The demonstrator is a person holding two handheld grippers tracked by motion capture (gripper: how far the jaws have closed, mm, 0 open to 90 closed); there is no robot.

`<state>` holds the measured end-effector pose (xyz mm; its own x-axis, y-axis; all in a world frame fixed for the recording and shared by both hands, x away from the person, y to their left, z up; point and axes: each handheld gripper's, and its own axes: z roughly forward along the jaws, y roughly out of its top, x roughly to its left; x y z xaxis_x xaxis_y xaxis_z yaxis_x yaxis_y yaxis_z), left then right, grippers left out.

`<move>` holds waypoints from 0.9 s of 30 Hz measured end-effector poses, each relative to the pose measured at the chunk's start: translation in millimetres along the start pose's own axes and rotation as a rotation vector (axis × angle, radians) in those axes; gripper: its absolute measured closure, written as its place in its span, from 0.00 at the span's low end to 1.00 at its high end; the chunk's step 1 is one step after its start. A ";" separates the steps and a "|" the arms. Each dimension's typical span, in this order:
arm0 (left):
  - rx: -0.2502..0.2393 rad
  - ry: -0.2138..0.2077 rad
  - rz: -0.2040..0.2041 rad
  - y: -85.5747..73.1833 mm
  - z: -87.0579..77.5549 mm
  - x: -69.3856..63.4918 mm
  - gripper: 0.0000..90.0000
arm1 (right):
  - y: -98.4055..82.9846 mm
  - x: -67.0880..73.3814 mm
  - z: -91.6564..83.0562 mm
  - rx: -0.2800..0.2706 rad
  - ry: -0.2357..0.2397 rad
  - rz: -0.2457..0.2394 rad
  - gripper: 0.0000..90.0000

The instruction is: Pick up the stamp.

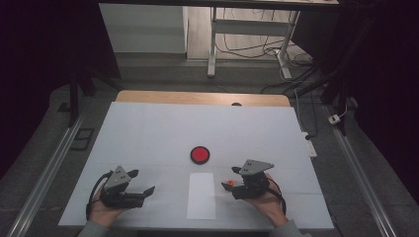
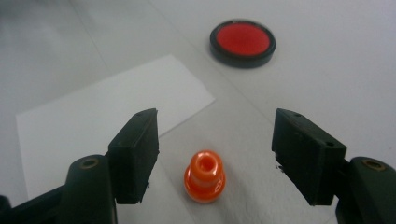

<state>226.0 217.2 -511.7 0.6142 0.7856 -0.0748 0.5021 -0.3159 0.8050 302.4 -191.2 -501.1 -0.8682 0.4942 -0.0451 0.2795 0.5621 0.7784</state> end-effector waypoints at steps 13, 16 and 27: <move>0.002 -0.003 0.001 -0.2 0.4 -0.6 0.18 | -7.9 3.6 5.2 0.064 -0.004 -0.029 0.59; 0.004 -0.004 0.003 -0.3 0.5 -0.4 0.18 | -8.2 4.0 5.8 0.067 -0.003 -0.033 0.61; 0.004 -0.004 0.002 -0.5 0.6 0.1 0.18 | -8.9 5.6 6.0 0.070 0.001 -0.050 0.79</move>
<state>226.2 217.1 -512.4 0.6175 0.7830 -0.0756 0.5036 -0.3197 0.8026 297.5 -189.4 -512.1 -0.8823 0.4635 -0.0823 0.2634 0.6309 0.7298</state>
